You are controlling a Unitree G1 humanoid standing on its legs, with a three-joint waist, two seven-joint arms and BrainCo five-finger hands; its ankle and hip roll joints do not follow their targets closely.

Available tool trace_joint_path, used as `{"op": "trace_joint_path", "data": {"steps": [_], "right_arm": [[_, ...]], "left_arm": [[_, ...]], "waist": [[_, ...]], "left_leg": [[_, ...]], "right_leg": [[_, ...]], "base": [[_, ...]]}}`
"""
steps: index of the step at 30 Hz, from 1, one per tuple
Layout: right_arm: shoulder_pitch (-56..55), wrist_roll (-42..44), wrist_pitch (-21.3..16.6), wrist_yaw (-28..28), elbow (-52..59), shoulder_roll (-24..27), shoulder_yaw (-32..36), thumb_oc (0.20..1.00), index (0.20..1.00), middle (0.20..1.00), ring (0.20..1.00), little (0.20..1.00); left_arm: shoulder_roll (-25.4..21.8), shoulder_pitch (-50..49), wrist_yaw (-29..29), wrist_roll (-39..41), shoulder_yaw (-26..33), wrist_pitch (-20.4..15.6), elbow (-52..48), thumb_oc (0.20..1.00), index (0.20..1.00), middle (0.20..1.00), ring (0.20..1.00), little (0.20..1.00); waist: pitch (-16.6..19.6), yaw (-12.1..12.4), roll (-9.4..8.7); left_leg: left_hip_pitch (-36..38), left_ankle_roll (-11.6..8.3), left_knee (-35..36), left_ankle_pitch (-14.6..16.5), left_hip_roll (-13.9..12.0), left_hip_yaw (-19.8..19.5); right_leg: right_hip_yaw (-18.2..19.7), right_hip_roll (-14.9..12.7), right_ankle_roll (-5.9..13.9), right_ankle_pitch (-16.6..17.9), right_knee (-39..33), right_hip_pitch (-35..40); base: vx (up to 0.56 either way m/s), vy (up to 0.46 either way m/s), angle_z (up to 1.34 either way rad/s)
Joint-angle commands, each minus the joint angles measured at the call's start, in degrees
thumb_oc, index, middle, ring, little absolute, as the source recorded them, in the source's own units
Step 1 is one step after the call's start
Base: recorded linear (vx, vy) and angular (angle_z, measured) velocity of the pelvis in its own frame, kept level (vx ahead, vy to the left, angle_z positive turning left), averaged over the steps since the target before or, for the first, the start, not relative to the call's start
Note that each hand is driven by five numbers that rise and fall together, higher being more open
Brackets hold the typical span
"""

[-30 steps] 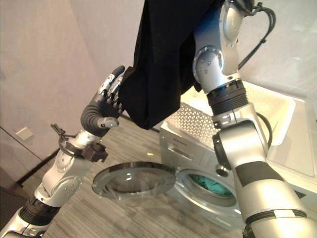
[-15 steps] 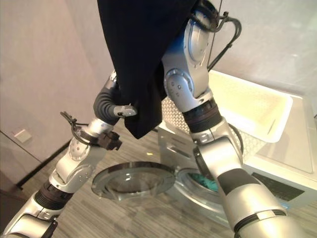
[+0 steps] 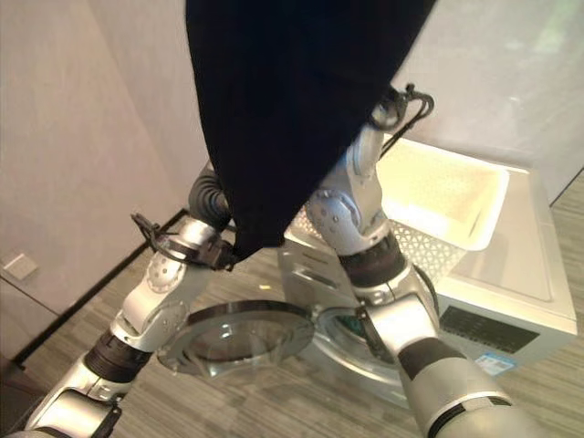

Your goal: Grab the laundry basket,head to the washer,open it,put in the laundry and shut it.

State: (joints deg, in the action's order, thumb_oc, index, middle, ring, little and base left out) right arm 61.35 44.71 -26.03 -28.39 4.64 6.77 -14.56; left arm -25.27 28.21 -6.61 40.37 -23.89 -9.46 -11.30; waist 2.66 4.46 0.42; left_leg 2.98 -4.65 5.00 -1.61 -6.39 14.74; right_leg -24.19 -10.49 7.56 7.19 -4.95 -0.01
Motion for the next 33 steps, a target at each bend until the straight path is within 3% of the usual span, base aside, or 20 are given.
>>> {"op": "trace_joint_path", "data": {"steps": [1,7,12,16,23,27,28,30,31,33], "right_arm": [[2.84,-1.24,0.46,1.0,0.26,1.2,1.96,0.2,0.2,0.2,0.2,0.2],[-0.96,0.65,3.13,1.38,-7.67,4.91,0.44,0.2,0.2,0.2,0.2,0.2],[-1.08,1.7,4.35,1.67,-12.13,5.2,0.03,0.2,0.2,0.2,0.2,0.2],[-1.22,-1.3,8.84,3.19,-18.27,7.04,-2.88,0.2,0.2,0.2,0.2,0.2],[-0.14,-3.49,12.89,6.47,-21.87,9.58,-6.64,0.2,0.2,0.2,0.2,0.2],[0.23,-6.66,17.48,14.85,-21.17,14.96,-13.99,0.2,0.2,0.2,0.2,0.2],[0.29,-6.64,17.47,14.88,-21.2,15.0,-14.01,0.2,0.2,0.2,0.2,0.2],[0.24,-6.62,18.75,19.2,-19.05,21.48,-17.99,0.2,0.2,0.2,0.2,0.2],[0.23,-6.62,18.75,19.2,-19.05,21.49,-17.98,0.2,0.2,0.2,0.2,0.2],[0.8,-10.65,19.14,21.89,-16.89,27.37,-19.07,0.2,0.2,0.2,0.2,0.2]], "left_arm": [[-0.56,8.43,-1.31,0.58,-1.15,-2.02,1.24,1.0,1.0,1.0,1.0,1.0],[2.07,11.18,0.39,5.47,-3.19,-3.48,0.47,1.0,1.0,1.0,1.0,1.0],[4.01,11.3,1.47,8.63,-3.78,-4.06,-1.22,1.0,1.0,1.0,1.0,1.0],[5.0,12.52,2.72,10.2,-4.81,-4.23,-0.75,1.0,1.0,1.0,1.0,1.0],[4.85,13.34,4.15,10.73,-5.31,-4.09,-1.45,1.0,1.0,1.0,1.0,1.0],[4.52,13.52,6.04,12.07,-4.9,-3.89,-0.95,1.0,1.0,1.0,1.0,1.0],[4.54,13.58,6.06,12.08,-4.87,-3.88,-0.93,1.0,1.0,1.0,1.0,1.0],[2.58,13.15,6.98,10.23,-5.92,-2.91,-0.46,1.0,1.0,1.0,1.0,1.0],[2.59,13.16,6.98,10.22,-5.92,-2.91,-0.46,1.0,1.0,1.0,1.0,1.0],[-3.37,13.31,8.08,5.53,-6.0,-1.6,-2.91,1.0,1.0,1.0,1.0,1.0]], "waist": [[0.99,-0.02,-2.38],[0.83,-0.81,-3.29],[0.71,-0.75,-3.84],[0.61,-0.44,-4.24],[0.2,-0.04,-4.65],[-0.24,0.08,-4.99],[-0.14,0.03,-5.04],[-0.28,0.23,-5.15],[-0.29,0.24,-5.15],[-0.63,1.01,-5.02]], "left_leg": [[1.29,-1.74,-0.13,-1.41,-1.76,-2.15],[2.2,-1.8,-0.23,-1.24,-2.49,-1.36],[2.4,-1.78,-0.35,-1.21,-2.57,-1.09],[2.36,-1.65,-0.41,-1.23,-2.37,-1.12],[2.25,-1.43,-0.42,-1.13,-1.97,-1.37],[2.74,-1.29,-0.45,-0.74,-1.64,-1.49],[2.51,-1.22,-0.38,-0.96,-1.53,-1.54],[2.6,-1.04,-0.46,-0.86,-1.23,-1.69],[2.61,-1.04,-0.46,-0.86,-1.23,-1.69],[2.89,-1.0,-0.57,-0.62,-1.09,-2.03]], "right_leg": [[2.65,-0.19,0.55,-1.52,0.77,2.66],[3.15,0.66,0.23,-2.13,1.27,2.79],[3.31,0.94,0.24,-2.06,1.17,2.74],[3.25,0.89,0.3,-1.86,1.16,2.71],[2.95,0.43,0.49,-1.54,1.23,2.73],[2.74,0.12,0.75,-1.54,1.61,3.16],[2.7,0.02,0.73,-1.4,1.58,2.94],[2.57,-0.18,0.93,-1.4,1.78,3.19],[2.57,-0.18,0.93,-1.39,1.78,3.2],[2.19,-0.33,1.24,-1.49,1.83,3.74]], "base": [[0.0,0.0,0.0],[0.0,-0.01,-0.03],[0.0,-0.003,-0.08],[0.0,0.008,-0.06],[0.0,0.005,0.0],[0.0,0.009,0.0],[0.0,0.0,0.0],[0.0,0.016,0.0],[0.01,0.034,0.01],[0.01,0.034,0.01]]}}
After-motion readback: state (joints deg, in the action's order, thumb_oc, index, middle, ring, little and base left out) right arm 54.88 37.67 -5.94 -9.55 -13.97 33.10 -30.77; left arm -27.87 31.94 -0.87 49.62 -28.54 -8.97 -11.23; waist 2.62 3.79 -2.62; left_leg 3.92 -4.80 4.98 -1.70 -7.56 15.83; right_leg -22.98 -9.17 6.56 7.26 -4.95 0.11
